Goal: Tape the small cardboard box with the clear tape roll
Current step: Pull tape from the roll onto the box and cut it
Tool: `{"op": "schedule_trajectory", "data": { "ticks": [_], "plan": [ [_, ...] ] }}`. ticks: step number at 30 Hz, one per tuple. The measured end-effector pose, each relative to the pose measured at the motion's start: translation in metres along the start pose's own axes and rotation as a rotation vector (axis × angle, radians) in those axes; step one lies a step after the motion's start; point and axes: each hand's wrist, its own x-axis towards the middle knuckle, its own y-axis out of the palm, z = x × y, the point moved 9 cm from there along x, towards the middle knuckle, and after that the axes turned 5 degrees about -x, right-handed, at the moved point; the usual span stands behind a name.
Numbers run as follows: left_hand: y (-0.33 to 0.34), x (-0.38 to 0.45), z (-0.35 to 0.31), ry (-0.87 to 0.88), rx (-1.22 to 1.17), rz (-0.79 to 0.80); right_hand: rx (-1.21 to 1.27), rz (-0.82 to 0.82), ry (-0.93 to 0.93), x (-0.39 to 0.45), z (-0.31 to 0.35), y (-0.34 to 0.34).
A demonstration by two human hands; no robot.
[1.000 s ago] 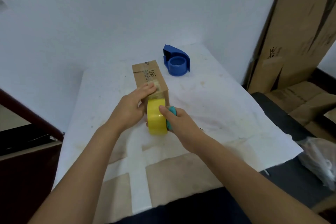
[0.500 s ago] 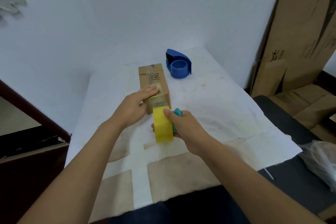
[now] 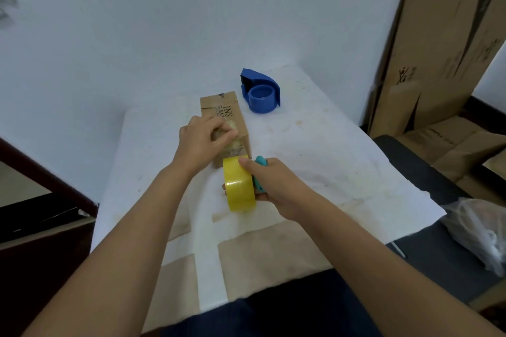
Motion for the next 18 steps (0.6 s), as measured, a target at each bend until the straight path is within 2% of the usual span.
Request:
{"op": "schedule_trajectory", "data": {
  "ticks": [18],
  "plan": [
    [0.0096, -0.0079, -0.0049, 0.243, 0.208, -0.078, 0.017, 0.037, 0.055, -0.0026, 0.0065, 0.0006]
  ]
}}
